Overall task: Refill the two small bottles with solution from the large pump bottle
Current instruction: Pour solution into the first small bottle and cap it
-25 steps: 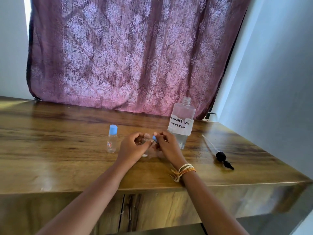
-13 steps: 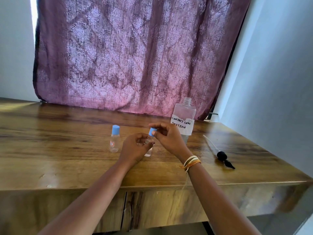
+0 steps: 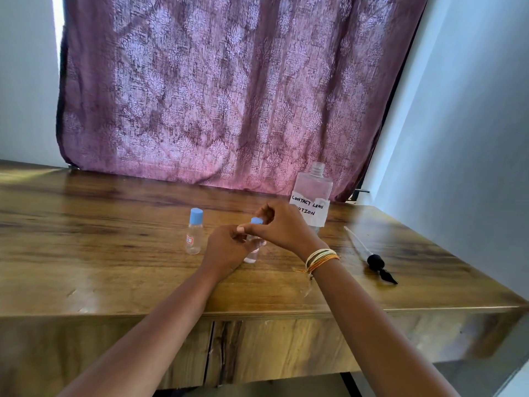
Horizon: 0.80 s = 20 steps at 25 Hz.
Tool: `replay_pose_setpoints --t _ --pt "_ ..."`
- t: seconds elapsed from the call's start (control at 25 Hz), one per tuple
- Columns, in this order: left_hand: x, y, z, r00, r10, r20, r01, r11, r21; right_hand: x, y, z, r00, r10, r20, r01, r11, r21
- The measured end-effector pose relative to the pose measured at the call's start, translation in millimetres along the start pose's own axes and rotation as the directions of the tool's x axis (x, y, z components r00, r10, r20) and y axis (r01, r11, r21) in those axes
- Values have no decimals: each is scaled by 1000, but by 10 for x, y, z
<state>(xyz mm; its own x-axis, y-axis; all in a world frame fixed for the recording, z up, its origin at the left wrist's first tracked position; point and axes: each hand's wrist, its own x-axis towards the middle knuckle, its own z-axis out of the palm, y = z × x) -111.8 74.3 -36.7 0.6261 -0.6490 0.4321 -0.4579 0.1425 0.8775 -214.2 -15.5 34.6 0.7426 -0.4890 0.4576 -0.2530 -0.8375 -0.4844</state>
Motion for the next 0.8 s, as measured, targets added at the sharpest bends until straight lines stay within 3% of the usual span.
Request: replay_pose_setpoints --t 0.16,0.4,0.56,0.76,0.8 --pt "-4 17 -1 999 -36 18 37 998 -59 19 26 -54 987 -44 153 -3 957 291" --pt "-20 16 -1 1000 -8 -20 8 1000 12 -8 -16 -16 999 42 4 -42 992 123" --pt "-34 48 -16 1000 4 13 -4 1000 -5 25 21 -59 976 -24 218 -71 905 418" --pt "0 3 3 1000 -13 -25 14 999 41 8 50 42 998 56 -21 -49 962 269" --pt "16 -22 12 1000 -16 -27 17 999 41 7 48 66 998 67 -17 -60 963 261"
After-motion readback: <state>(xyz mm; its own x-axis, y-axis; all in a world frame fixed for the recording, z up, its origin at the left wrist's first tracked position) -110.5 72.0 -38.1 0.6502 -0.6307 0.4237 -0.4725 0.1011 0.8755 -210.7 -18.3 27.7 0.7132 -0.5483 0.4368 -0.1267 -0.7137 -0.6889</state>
